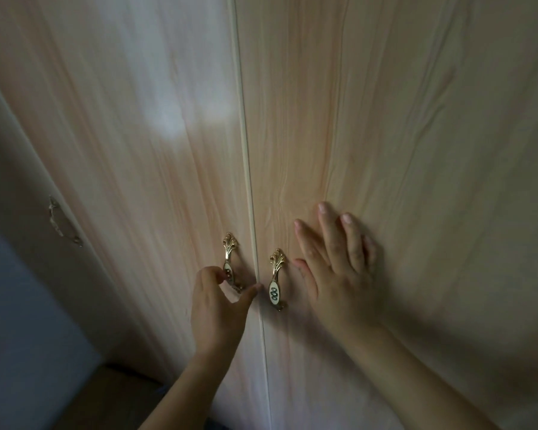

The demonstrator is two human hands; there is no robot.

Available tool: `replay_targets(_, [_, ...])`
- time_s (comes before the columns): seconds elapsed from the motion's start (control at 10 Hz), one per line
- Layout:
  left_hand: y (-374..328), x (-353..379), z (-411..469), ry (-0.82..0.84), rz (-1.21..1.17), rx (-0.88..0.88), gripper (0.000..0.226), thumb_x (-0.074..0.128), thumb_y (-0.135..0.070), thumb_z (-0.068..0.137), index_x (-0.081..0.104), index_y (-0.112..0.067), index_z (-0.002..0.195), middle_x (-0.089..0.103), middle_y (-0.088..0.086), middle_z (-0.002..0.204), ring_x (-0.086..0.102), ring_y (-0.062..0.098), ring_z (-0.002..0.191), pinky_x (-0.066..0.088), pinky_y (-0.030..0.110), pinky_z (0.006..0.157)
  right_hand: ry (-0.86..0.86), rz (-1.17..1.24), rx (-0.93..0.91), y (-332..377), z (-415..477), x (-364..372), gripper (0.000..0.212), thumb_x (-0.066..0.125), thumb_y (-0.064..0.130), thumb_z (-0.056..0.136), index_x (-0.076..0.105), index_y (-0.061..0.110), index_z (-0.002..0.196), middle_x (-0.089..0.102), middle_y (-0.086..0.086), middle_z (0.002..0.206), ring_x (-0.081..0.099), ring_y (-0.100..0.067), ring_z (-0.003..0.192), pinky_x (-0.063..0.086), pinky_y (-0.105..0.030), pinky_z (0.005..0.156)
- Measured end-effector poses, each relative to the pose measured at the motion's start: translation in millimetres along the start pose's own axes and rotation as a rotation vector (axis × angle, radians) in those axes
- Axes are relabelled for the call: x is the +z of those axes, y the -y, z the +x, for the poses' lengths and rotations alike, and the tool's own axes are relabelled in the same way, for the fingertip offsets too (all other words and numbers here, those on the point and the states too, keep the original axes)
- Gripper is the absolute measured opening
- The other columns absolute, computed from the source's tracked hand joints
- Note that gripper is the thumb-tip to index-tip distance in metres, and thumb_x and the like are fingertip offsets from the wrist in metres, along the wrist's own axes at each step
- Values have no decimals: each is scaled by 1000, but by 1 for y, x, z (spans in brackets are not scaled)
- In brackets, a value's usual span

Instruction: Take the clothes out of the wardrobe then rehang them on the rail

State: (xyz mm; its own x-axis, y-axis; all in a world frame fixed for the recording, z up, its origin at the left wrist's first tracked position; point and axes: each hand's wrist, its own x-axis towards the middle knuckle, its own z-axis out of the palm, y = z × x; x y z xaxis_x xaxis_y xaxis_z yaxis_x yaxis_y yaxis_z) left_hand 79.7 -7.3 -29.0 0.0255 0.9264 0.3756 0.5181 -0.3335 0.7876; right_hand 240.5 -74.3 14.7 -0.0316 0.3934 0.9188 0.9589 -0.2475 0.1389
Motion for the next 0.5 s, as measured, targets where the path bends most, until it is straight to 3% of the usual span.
replay_targets(0.1, [0,4,-1,-28,3,-19,53,82,-35,65,42,-24,99,50,-6,99,48,11,89,34,16,66,-23,21,11,0,0,2,45,50,35,95,42,28,138,28,-2,149,18,-26,138,17,-40,109])
replay_targets(0.3, [-9,5,2,-69,62,-69,52,82,-39,64,42,-21,92,48,-7,89,49,15,80,40,29,61,-23,-4,12,-2,1,5,44,46,37,96,41,31,139,26,-1,150,22,-26,138,18,-40,107])
replay_targets(0.5, [-17,-13,1,17,201,21,51,78,-45,68,47,-18,97,50,-2,102,51,20,93,48,39,73,8,67,3,-1,4,-8,44,45,36,95,42,31,139,25,-2,151,24,-26,138,17,-40,108])
